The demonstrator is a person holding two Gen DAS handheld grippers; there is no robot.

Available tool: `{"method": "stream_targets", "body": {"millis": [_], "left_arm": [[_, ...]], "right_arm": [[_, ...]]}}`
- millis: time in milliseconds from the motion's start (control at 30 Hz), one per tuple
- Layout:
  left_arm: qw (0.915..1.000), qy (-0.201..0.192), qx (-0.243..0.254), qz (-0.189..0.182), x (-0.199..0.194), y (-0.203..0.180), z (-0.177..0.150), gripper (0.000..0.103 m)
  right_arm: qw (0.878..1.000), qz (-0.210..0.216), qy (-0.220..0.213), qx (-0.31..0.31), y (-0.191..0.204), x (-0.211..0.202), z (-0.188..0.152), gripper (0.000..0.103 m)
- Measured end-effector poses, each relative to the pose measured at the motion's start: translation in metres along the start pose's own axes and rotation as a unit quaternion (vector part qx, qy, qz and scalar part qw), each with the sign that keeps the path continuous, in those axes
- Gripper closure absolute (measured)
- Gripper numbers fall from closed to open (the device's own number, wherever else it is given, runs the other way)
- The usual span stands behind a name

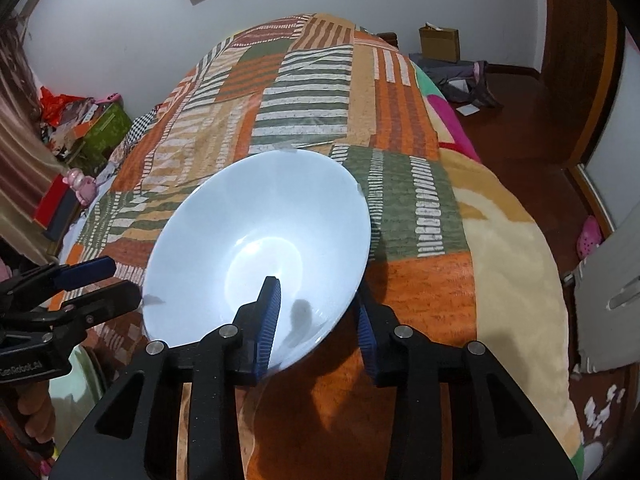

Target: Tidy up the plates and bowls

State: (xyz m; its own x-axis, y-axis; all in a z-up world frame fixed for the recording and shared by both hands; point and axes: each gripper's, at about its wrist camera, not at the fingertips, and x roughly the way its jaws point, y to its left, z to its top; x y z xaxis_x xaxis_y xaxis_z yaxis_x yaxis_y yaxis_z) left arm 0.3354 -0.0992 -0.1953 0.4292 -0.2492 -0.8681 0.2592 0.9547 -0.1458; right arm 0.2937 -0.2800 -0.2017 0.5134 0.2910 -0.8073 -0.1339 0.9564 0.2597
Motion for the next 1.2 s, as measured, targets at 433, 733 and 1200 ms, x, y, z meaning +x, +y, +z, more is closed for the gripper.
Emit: {"method": "stream_targets", "body": {"millis": [433, 733, 1200], "left_arm": [[0.9992, 0.034, -0.006, -0.019, 0.035, -0.003, 0.008, 0.062], [0.9993, 0.028, 0.002, -0.025, 0.04, -0.012, 0.009, 0.077], [0.9997, 0.009, 0.002, -0.023, 0.008, -0.02, -0.003, 0.077]], "right_arm": [[0.999, 0.035, 0.006, -0.025, 0.008, 0.003, 0.001, 0.07], [0.999, 0.025, 0.002, -0.031, 0.012, -0.002, 0.001, 0.07], [0.999, 0.018, -0.018, -0.045, 0.03, -0.034, -0.005, 0.071]]}}
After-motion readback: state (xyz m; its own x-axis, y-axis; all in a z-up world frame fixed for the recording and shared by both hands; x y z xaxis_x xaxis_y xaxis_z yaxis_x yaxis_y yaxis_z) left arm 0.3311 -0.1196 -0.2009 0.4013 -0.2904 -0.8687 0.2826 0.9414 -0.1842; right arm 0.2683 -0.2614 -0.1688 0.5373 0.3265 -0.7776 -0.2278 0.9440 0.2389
